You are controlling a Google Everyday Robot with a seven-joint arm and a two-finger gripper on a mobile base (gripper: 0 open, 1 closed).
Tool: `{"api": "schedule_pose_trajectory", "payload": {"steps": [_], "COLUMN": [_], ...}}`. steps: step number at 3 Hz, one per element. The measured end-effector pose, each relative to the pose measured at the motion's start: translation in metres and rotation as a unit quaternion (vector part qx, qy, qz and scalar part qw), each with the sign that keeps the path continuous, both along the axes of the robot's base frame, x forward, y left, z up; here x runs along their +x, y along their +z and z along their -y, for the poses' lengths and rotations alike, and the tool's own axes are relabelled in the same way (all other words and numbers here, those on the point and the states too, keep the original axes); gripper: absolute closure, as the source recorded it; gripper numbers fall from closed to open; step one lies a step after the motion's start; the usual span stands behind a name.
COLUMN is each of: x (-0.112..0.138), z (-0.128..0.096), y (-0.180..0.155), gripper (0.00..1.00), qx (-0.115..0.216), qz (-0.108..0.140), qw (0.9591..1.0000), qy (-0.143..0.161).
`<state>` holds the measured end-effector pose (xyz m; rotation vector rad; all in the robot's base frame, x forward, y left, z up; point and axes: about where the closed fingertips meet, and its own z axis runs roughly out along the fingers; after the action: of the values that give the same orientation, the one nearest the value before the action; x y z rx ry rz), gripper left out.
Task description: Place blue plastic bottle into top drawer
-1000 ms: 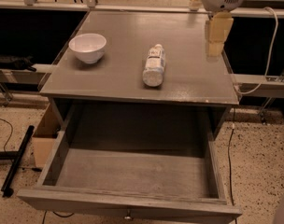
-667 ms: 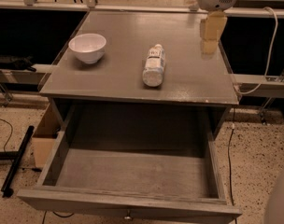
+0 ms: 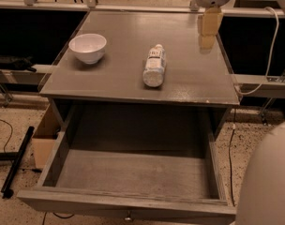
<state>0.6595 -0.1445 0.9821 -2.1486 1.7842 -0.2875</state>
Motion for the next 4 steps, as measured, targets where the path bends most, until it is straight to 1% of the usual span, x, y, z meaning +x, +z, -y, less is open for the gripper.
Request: {"api": "schedule_pose_trajectory", "payload": {"steps": [1, 2, 3, 4], "x": [0.015, 0.025, 0.03, 0.041], "z": [0.008, 0.016, 0.009, -0.001], "y": [-0.001, 0.002, 0.002, 0.005], "gripper": [0.0, 0.0, 0.0, 0.0], "qx": [-0.007, -0.002, 0.026, 0.031], "qz": [0.006, 0.017, 0.016, 0.032], "qw": [1.0, 0.9998, 0.9968, 0.994], "qy": [-0.002, 0.005, 0.075, 0.1]}}
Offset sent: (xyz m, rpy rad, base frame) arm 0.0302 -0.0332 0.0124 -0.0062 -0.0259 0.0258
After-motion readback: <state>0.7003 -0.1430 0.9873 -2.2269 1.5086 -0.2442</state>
